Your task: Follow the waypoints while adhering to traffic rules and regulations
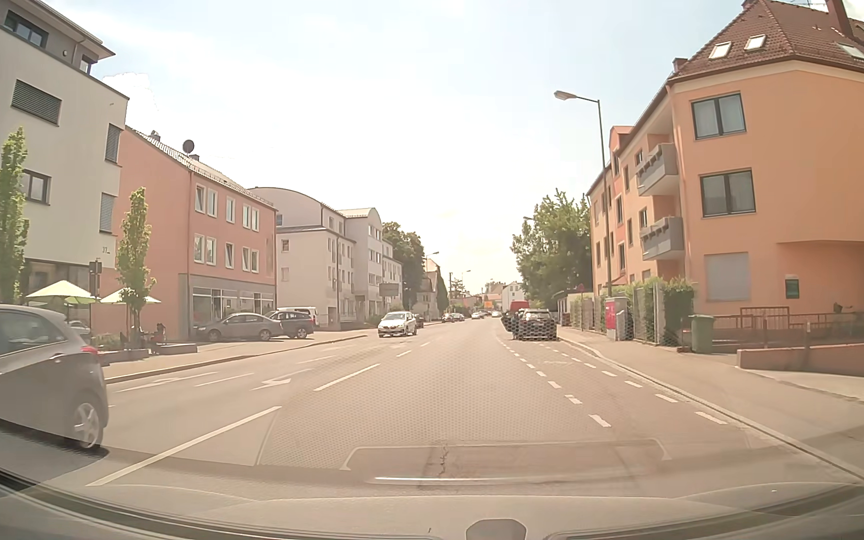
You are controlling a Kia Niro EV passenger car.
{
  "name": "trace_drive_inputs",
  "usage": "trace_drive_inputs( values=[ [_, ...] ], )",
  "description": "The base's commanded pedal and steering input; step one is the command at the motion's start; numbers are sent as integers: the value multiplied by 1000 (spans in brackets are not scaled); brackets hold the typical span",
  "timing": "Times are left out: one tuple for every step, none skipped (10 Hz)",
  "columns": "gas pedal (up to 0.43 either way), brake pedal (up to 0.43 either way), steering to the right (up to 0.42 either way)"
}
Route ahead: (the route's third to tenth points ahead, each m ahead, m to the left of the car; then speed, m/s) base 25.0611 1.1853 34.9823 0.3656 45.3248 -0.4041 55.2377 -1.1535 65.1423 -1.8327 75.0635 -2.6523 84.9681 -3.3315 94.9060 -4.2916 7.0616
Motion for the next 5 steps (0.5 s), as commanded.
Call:
trace_drive_inputs(
  values=[
    [228, 0, 13],
    [228, 0, 10],
    [228, 0, 5],
    [228, 0, 3],
    [228, 0, 2]
  ],
)
